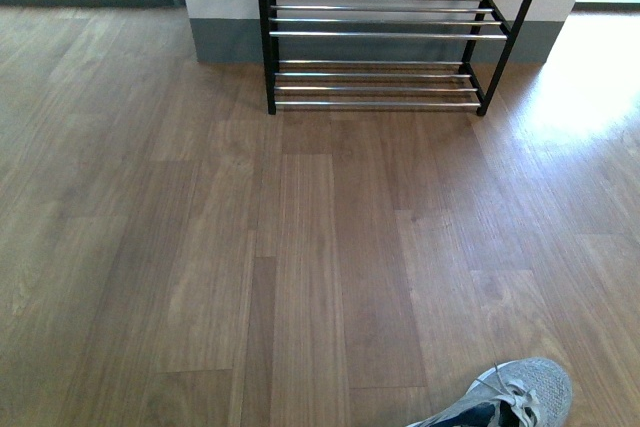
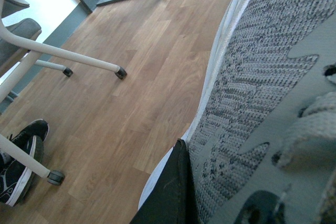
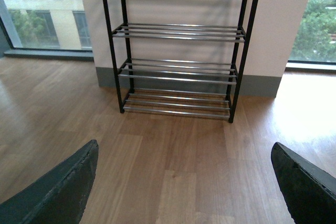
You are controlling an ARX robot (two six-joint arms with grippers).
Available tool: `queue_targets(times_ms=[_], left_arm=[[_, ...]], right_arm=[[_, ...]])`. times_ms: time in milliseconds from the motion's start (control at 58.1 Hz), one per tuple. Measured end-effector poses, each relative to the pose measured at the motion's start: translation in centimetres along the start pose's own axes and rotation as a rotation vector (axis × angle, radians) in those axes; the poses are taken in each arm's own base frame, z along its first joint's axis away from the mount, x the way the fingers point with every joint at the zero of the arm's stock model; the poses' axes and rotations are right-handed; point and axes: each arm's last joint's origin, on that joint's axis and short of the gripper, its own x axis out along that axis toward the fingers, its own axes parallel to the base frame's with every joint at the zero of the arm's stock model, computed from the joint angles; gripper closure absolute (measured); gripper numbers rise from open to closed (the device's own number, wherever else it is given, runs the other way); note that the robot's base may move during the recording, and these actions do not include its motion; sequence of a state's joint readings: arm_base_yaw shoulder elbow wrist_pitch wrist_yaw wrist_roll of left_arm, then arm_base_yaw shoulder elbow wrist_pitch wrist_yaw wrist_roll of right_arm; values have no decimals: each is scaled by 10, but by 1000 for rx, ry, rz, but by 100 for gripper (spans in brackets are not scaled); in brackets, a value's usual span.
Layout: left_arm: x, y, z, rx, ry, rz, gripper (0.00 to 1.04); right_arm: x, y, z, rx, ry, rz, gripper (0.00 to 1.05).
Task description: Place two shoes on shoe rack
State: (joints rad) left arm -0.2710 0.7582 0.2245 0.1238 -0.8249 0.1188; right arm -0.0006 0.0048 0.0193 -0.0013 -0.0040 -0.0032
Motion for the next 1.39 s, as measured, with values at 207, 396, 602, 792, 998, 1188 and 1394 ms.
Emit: queue_targets(times_ms=[207,396,602,792,998,1188,1394], left_arm=[[0,0,0,0,0,-2,103],[0,0,0,0,0,-3,103],[0,0,0,0,0,-2,103],[0,0,0,-2,-3,-4,103],[0,0,0,-2,-3,-5,103],[0,0,0,-2,-3,-3,103],[0,0,0,-2,-3,-3,103]], right_arm=[[0,0,0,0,0,-1,9],[0,0,0,0,0,-1,9],[0,0,0,0,0,-1,9],[0,0,0,0,0,-4,9],[31,1,-5,38,268,274,9],[126,-7,-26,70,450,156,9],[169,-2,-123,82,813,104,9]])
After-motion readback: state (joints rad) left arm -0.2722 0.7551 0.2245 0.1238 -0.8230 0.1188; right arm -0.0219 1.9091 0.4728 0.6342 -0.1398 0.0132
